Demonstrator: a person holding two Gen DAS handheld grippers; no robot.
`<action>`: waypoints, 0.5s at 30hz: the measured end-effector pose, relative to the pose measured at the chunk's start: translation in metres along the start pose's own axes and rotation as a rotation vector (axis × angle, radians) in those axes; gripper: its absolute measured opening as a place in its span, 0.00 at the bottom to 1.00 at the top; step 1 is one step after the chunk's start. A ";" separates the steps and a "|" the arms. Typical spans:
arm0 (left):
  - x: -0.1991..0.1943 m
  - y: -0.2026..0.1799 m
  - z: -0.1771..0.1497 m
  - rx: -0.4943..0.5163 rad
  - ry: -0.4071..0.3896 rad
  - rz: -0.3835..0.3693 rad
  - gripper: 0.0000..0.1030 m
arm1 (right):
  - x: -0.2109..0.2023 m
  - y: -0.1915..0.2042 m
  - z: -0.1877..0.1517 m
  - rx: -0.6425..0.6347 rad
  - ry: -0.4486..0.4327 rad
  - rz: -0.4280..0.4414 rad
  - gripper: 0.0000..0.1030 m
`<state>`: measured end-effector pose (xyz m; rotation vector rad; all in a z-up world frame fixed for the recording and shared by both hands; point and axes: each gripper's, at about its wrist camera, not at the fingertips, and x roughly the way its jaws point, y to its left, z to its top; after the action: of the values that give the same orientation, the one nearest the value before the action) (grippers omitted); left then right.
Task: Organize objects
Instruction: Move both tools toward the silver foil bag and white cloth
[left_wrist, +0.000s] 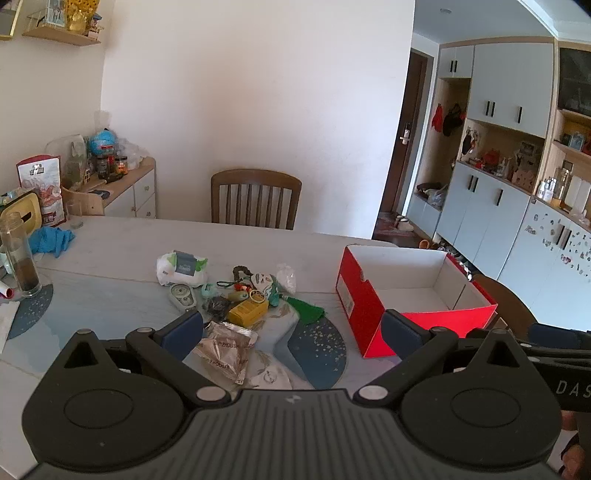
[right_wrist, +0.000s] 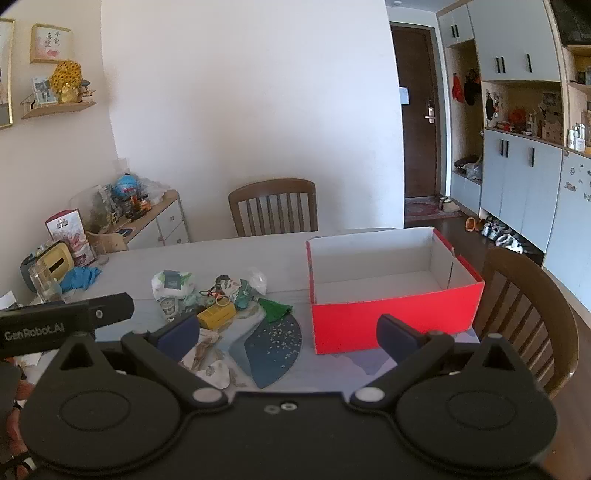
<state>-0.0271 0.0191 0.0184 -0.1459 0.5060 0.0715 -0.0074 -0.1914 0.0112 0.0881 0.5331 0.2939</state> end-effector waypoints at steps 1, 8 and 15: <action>0.002 0.002 0.000 -0.003 0.005 -0.002 1.00 | 0.002 0.001 0.000 0.000 0.009 0.009 0.99; 0.019 0.020 0.007 0.005 0.014 -0.014 1.00 | 0.020 0.013 0.006 0.007 0.043 0.061 0.99; 0.053 0.058 0.019 0.012 0.054 -0.032 1.00 | 0.054 0.039 0.017 -0.063 0.086 0.090 0.99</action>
<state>0.0223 0.0808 0.0014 -0.1447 0.5573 0.0337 0.0358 -0.1379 0.0058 0.0389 0.6061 0.4037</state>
